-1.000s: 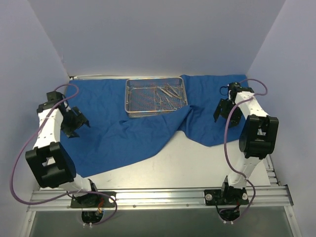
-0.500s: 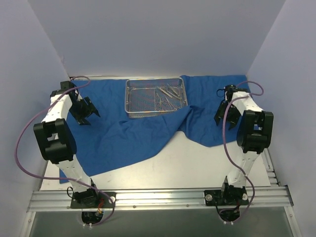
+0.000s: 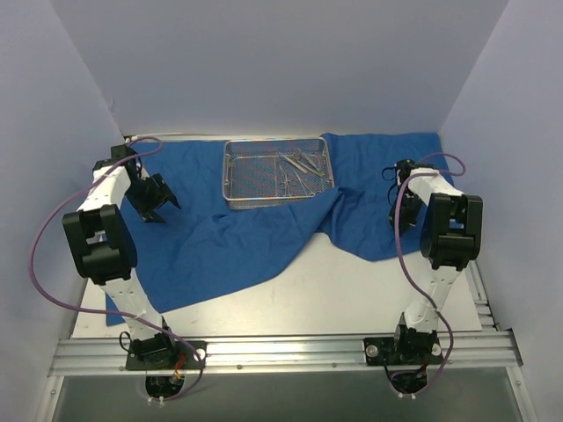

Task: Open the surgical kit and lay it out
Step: Smooth out the surgical kit at the center of the board.

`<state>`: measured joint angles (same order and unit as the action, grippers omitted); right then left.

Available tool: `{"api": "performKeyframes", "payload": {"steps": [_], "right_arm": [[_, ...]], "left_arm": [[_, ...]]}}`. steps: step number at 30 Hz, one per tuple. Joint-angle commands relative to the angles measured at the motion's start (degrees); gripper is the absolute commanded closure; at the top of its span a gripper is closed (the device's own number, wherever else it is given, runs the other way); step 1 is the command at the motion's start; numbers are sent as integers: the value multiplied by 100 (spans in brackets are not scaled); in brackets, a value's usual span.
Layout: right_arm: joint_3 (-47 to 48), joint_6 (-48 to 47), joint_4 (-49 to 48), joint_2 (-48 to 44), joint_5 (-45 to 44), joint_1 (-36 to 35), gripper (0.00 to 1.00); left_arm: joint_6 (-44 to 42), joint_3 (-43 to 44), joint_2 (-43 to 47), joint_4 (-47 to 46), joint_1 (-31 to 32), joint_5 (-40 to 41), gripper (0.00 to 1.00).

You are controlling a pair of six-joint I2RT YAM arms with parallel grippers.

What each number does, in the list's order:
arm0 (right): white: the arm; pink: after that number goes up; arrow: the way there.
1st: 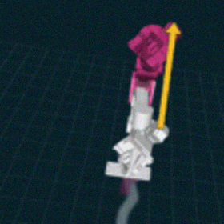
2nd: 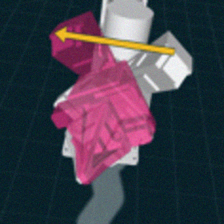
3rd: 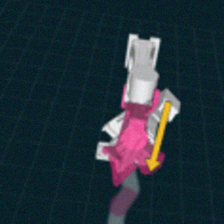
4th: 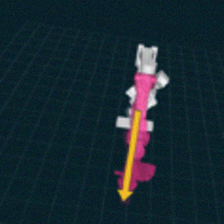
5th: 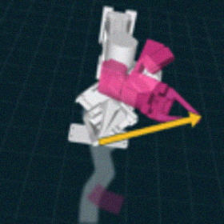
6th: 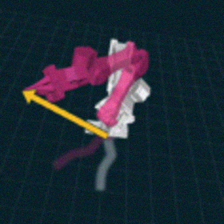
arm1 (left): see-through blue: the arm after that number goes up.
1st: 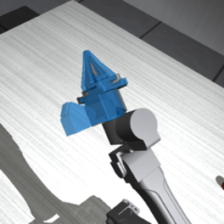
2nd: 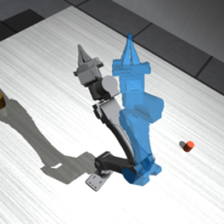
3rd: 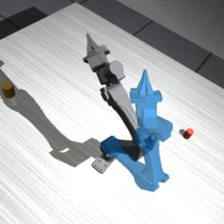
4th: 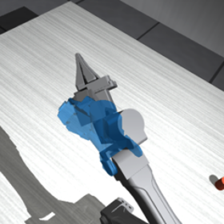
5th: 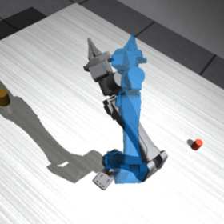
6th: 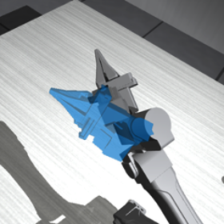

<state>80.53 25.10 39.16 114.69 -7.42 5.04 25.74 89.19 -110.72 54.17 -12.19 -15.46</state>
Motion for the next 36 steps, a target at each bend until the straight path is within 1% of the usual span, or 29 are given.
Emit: {"api": "performKeyframes", "payload": {"steps": [1, 2, 5, 6, 8, 9, 10, 12, 13, 14, 16, 20, 23, 24, 25, 26, 27, 28, 29, 30, 31, 33, 34, 36], "right_arm": [[-248, 3, 505, -526, -383, 111, 100], [-327, -23, 531, -605, -383, 172, 100], [-652, 29, 865, -1035, -786, 357, 100], [-923, 73, 961, -1193, -874, 645, 100], [-1205, 144, 1199, -1852, -1051, 1085, 100], [-1433, 196, 1191, -2141, -1086, 1600, 100], [-1461, 284, 1243, -2788, -964, 1858, 100], [-1523, 591, 1506, -3258, -1295, 2271, 100], [-1610, 636, 1699, -3608, -1375, 2726, 100], [-1576, 558, 1735, -3795, -1341, 2887, 100], [-1480, 574, 1945, -4312, -1428, 2941, 100], [-1198, 760, 2245, -4999, -1710, 2985, 100], [-1049, 934, 2570, -5413, -2122, 3038, 100], [-961, 1022, 2658, -5475, -2271, 3038, 93], [-952, 988, 2693, -5519, -2246, 3038, 76], [-969, 909, 2624, -5476, -2142, 3038, 52], [-995, 769, 2545, -5371, -1619, 3012, 26], [-978, 464, 2327, -5022, -1222, 2994, 21], [-952, 304, 2133, -4783, -739, 2951, 13], [-734, 154, 1983, -4555, -300, 2689, 1], [-532, 196, 1738, -4091, -191, 2382, 0], [4, 127, 1500, -3632, -409, 1644, 0], [520, 22, 1333, -3151, -540, 910, 0], [928, -189, 1262, -2683, -489, 255, 0]], "left_arm": [[2, 301, -134, -73, 14, -150, 28], [2, 327, -178, -21, 23, -159, 28], [-16, 362, -310, 58, 23, -133, 28], [-16, 354, -328, 84, 23, -115, 28], [1, 328, -389, 128, 15, -167, 28], [28, 301, -398, 120, 14, -211, 28], [54, 266, -389, 94, 14, -281, 28], [98, 213, -381, 76, -3, -317, 28], [116, 213, -389, 85, -3, -317, 28], [133, 222, -389, 102, -21, -343, 28], [133, 301, -424, 163, -64, -308, 28], [133, 275, -477, 155, -100, -334, 28], [55, 178, -442, 199, -231, -317, 28], [54, 152, -372, 208, -284, -273, 28], [46, 125, -328, 208, -337, -247, 28], [19, 143, -310, 216, -433, -212, 28], [-7, 169, -293, 251, -460, -168, 28], [-33, 213, -284, 295, -469, -2, 28], [-112, 291, -284, 357, -478, 43, 28], [-156, 344, -266, 409, -478, 78, 28], [-183, 380, -231, 471, -469, 227, 28], [-218, 275, 22, 533, -451, 359, 28], [-227, 240, 128, 559, -460, 438, 28], [-306, 134, 426, 665, -460, 518, 30]]}}
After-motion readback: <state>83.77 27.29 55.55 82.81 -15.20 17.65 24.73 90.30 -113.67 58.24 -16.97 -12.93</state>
